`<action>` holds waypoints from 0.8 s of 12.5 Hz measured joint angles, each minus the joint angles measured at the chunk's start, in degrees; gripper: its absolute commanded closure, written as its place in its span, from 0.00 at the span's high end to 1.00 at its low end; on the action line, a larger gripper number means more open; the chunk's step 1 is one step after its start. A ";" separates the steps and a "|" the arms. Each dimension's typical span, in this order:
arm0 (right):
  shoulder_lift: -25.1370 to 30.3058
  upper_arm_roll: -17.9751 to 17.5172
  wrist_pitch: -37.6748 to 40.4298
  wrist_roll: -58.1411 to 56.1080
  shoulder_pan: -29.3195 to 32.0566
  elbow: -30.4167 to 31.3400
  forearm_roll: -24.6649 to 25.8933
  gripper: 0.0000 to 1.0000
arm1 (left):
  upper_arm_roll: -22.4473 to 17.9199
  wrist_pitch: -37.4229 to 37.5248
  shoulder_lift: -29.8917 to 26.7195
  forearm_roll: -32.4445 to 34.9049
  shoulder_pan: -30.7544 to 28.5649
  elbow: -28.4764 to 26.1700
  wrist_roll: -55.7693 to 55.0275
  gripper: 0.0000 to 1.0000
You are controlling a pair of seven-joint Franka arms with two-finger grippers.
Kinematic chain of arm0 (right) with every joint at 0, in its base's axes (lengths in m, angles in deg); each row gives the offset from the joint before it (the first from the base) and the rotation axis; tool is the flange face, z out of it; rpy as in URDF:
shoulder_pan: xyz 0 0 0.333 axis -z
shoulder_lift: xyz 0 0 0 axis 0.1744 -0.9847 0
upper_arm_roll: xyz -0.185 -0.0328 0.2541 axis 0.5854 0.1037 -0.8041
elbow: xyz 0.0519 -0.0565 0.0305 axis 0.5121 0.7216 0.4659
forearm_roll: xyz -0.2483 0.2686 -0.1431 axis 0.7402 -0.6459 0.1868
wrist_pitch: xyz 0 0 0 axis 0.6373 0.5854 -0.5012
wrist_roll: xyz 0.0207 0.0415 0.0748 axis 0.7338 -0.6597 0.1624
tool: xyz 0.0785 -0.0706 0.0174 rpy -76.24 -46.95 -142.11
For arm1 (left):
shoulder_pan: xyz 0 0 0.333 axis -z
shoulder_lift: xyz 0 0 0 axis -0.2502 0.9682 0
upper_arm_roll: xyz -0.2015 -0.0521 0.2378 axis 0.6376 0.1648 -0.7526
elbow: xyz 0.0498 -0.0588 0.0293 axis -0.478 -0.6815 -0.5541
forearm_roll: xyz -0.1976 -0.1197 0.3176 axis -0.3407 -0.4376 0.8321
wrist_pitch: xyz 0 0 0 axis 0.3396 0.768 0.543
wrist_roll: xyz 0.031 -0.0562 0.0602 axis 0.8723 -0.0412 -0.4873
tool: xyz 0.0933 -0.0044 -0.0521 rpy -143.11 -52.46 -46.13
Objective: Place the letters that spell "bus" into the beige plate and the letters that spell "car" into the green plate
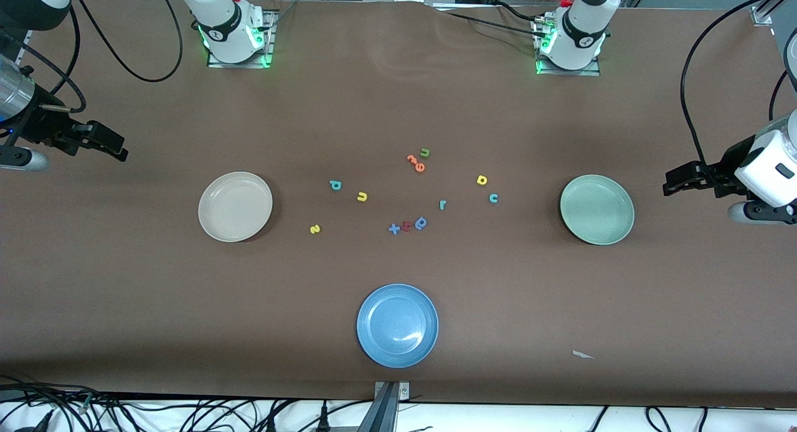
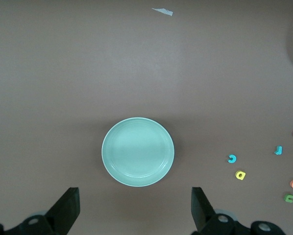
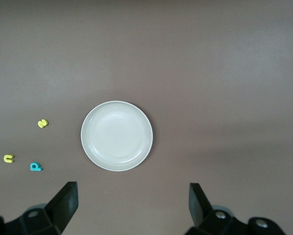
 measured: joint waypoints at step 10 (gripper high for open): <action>-0.06 -0.19 -1.70 0.00 -0.10 0.00 0.00 1.00 | 0.00 0.00 0.00 0.00 0.00 0.00 0.00 1.00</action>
